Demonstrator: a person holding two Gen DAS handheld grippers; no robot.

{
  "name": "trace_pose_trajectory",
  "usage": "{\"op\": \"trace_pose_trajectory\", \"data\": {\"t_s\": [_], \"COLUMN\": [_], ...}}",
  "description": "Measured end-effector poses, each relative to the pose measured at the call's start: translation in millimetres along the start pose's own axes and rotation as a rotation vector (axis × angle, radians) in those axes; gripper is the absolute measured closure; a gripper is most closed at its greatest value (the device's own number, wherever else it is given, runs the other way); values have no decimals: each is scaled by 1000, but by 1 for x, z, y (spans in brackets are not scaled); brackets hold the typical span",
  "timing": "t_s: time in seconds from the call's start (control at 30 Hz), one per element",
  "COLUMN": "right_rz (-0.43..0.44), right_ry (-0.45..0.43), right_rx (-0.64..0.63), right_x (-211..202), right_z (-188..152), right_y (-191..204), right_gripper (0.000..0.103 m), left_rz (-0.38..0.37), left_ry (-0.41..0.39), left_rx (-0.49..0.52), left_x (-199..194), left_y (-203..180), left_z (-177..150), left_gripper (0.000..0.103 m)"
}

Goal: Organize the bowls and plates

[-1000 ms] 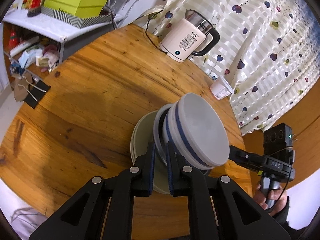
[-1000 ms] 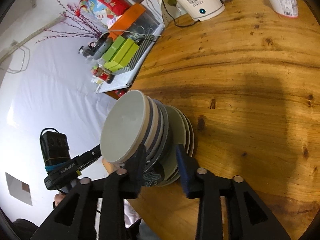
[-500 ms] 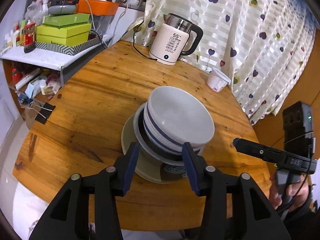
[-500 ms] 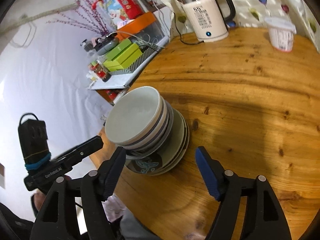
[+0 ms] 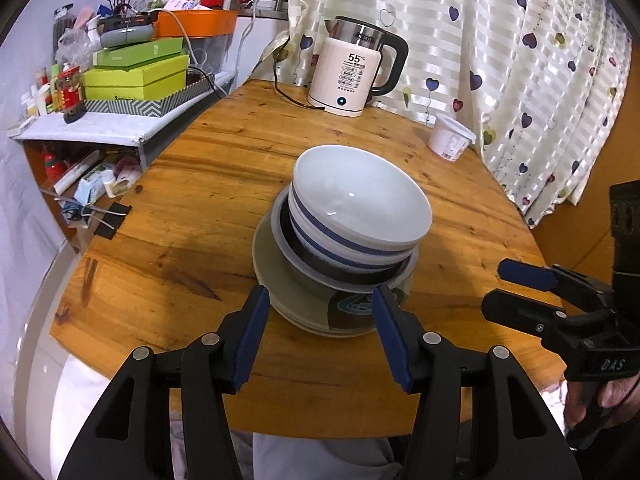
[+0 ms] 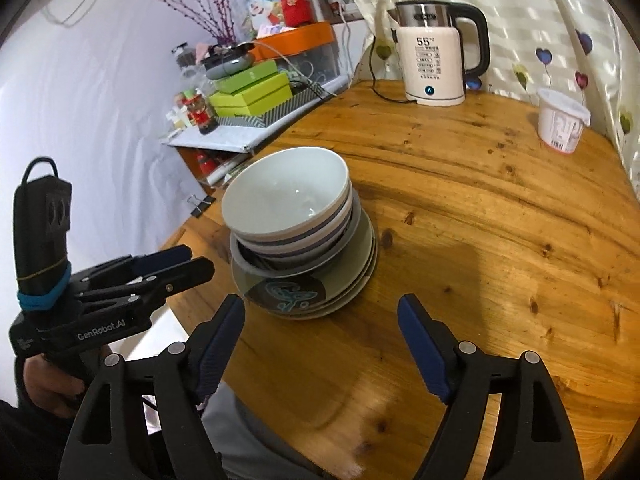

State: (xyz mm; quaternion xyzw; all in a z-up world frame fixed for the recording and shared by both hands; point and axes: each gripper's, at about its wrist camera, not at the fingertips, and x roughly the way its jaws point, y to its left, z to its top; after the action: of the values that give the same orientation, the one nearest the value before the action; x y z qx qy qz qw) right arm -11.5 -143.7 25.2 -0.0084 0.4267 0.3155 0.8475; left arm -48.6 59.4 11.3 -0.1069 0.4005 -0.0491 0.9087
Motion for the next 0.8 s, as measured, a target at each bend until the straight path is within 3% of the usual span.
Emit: {"op": "trace_pose_trajectory", "data": {"t_s": [0.8], "right_rz": [-14], "right_ry": [51], "right_rx": [-57], "right_x": [18], "right_z": [-8], "right_y": [13], "right_gripper": [22], "left_rz": [92], "left_ry": [45], "left_rx": [-4], "left_x": [21], "left_y": [-6], "left_z": [-9], "left_gripper": [49]}}
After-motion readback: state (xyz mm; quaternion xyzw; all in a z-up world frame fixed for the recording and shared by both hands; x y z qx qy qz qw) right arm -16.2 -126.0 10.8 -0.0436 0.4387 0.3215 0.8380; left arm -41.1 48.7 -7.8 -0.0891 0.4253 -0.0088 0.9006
